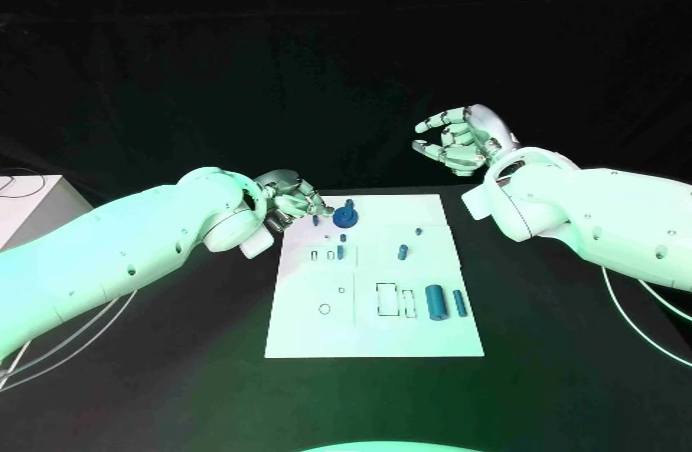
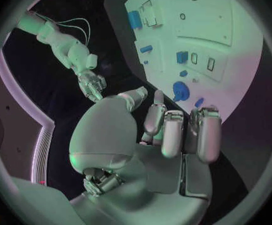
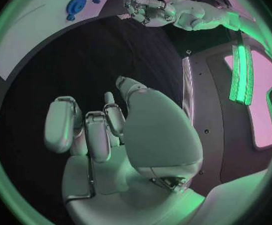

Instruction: Assemble the parts on the task board

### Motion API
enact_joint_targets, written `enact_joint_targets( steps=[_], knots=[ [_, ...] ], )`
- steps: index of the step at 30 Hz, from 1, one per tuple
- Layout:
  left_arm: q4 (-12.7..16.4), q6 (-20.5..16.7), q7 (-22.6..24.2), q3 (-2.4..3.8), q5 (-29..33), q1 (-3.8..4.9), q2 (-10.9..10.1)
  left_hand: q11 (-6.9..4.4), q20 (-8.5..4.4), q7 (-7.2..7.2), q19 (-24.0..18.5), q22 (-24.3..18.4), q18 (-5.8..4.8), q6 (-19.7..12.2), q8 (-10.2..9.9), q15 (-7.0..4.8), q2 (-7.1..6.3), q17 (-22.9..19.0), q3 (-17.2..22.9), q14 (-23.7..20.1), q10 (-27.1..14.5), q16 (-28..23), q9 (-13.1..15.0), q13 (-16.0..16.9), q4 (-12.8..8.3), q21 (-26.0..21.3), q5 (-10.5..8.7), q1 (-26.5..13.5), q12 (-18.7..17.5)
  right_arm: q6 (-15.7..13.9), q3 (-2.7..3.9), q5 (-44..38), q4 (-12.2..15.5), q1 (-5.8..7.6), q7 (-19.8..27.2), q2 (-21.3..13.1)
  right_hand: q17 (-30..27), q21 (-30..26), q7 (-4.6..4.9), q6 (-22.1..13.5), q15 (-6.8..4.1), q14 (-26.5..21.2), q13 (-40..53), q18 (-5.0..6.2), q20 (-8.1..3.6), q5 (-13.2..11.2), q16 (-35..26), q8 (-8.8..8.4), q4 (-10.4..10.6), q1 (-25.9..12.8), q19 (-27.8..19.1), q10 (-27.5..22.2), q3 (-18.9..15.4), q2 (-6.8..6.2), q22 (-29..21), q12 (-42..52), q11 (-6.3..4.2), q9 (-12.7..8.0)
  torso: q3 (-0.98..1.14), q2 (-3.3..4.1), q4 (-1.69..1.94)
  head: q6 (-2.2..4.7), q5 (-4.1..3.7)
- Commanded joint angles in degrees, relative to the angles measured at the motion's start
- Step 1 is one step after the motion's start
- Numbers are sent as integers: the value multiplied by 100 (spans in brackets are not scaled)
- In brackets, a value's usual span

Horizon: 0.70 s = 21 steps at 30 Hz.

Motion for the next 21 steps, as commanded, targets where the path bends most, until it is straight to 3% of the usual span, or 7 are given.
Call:
enact_joint_targets(
  steps=[1, 8, 11, 17, 21],
  knots=[
    [-102, 664, -778, -49, -770, 78, 163, 10, 69, 10, 230, 684, -90, 16, -73, 41, -39, 1506, -80, 600, 33, 19, -23, -2, 144, 11, 8, -192, 9, 327, -5, 218, 44, 9, 113, -94, 656, -47, 10, -36, -23, 399, -11, 8, 1, 21, -35, 18, -1, -12, -18, -41, 50, -37, -18, -43, 0, -4, 23, -21, -4, -20, -6],
    [-436, 1080, -1055, -145, -1276, 207, 522, 42, 108, 32, 186, 614, -74, -96, -241, 72, -82, 1506, -545, 600, -44, 19, -41, -83, 609, -18, 6, -748, -60, 305, -9, 183, 85, 13, 86, -243, 643, -92, 13, -56, -22, 395, -23, 18, 2, 22, -43, 14, -4, -17, -36, -55, 61, -46, -54, -52, 3, -7, 26, -19, 0, -53, 37],
    [-599, 1239, -1126, -194, -1385, 253, 674, 19, 100, 3, 189, 627, -75, -11, -205, 56, -38, 1506, -783, 600, -36, 19, 4, -64, 619, -13, 7, -955, -55, 296, -9, 174, 93, 13, 73, -279, 640, -106, 14, -66, -20, 393, -29, 21, 3, 27, -46, 13, -7, -18, -43, -62, 67, -52, -64, -57, 4, -9, 19, -15, 5, -70, 32],
    [-844, 1691, -1203, -346, -1467, 350, 940, -58, 48, -86, 188, 633, -76, 165, -41, -9, 177, 1506, -1123, 600, -56, 19, 185, -91, 625, -12, 7, -1189, -89, 300, -9, 128, 98, 14, 44, -297, 640, -115, 17, -80, -18, 392, -37, 22, 4, 45, -47, 12, -11, -20, -48, -72, 80, -57, -70, -63, 6, -11, 8, -16, -9, -109, 45],
    [-928, 1880, -1224, -393, -1480, 380, 1086, -88, 24, -119, 192, 645, -78, 176, 29, -35, 266, 1506, -1256, 600, -113, 19, 288, -201, 624, -8, 8, -1244, -160, 299, -9, 89, 97, 14, 22, -302, 635, -129, 20, -91, -16, 390, -38, 24, 6, 81, -51, 16, -13, -29, -56, -75, 96, -67, -77, -64, 9, -12, 12, -15, -6, -116, 42]
  ],
)
